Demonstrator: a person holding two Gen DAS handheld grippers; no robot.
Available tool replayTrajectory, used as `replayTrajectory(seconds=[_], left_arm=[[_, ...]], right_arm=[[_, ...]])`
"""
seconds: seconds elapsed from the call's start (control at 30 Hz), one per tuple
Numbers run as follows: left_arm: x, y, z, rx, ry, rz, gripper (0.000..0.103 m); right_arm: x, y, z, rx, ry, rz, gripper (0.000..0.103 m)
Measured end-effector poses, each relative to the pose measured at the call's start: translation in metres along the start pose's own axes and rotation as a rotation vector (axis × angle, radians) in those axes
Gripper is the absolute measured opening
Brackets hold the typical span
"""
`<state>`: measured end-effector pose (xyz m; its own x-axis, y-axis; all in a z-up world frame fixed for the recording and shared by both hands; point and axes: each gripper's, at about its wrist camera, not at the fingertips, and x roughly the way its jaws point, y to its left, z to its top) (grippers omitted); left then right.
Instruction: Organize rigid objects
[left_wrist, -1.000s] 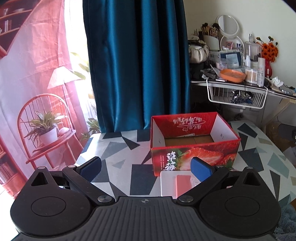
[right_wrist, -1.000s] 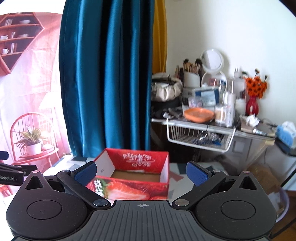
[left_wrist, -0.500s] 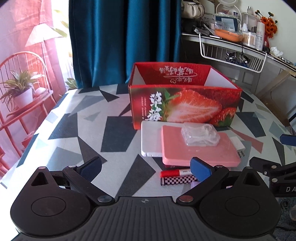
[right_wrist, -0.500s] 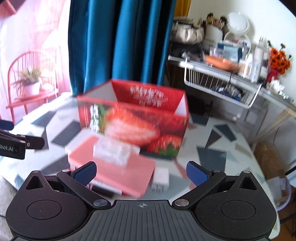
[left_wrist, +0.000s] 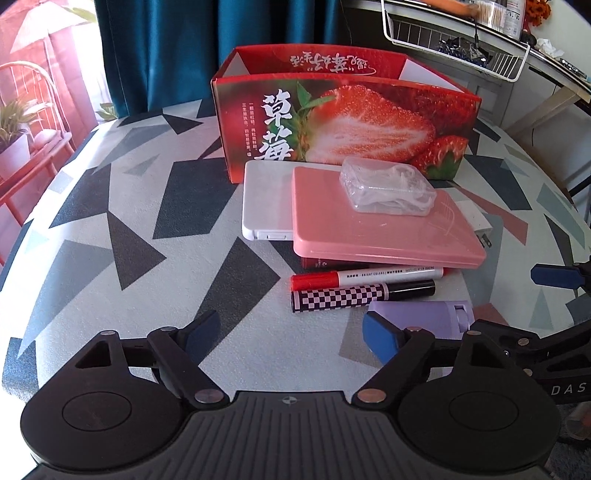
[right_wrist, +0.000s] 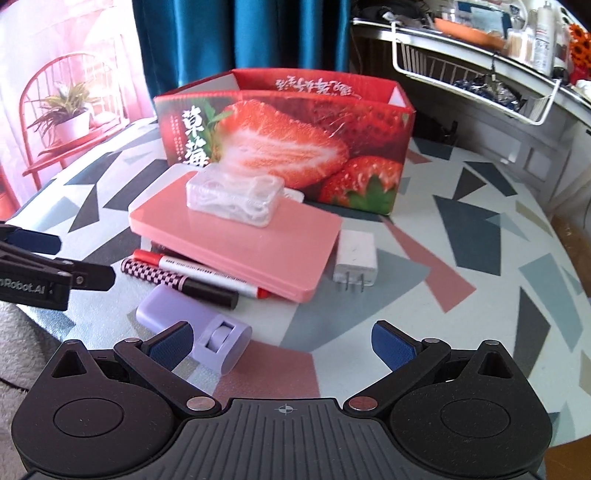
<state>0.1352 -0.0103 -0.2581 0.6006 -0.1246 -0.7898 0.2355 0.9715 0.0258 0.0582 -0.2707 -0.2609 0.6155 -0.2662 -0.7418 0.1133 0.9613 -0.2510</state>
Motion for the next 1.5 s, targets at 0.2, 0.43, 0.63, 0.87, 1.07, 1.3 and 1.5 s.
replayTrajectory(seconds=[0.2, 0.43, 0.63, 0.87, 1.07, 1.3, 1.5], left_arm=[[0.007, -0.004, -0.003, 0.006, 0.029, -0.057, 0.085], [0.012, -0.004, -0.004, -0.019, 0.039, -0.104, 0.079], [0.021, -0.008, 0.003, -0.056, 0.062, -0.183, 0.071], [0.036, -0.016, 0.003, -0.107, 0.113, -0.270, 0.060], [0.038, -0.021, 0.002, -0.102, 0.105, -0.301, 0.049], [0.040, -0.018, 0.001, -0.134, 0.096, -0.319, 0.046], [0.040, -0.019, 0.001, -0.136, 0.070, -0.321, 0.045]], right_arm=[[0.006, 0.005, -0.003, -0.034, 0.032, 0.047, 0.087], [0.017, 0.010, -0.005, -0.065, 0.070, 0.099, 0.068], [0.024, 0.008, -0.006, -0.059, 0.081, 0.125, 0.059], [0.025, 0.011, -0.006, -0.079, 0.068, 0.148, 0.052], [0.030, 0.011, -0.004, -0.080, 0.060, 0.157, 0.053], [0.029, 0.014, -0.003, -0.090, 0.039, 0.177, 0.052], [0.032, 0.017, -0.002, -0.108, 0.028, 0.187, 0.045]])
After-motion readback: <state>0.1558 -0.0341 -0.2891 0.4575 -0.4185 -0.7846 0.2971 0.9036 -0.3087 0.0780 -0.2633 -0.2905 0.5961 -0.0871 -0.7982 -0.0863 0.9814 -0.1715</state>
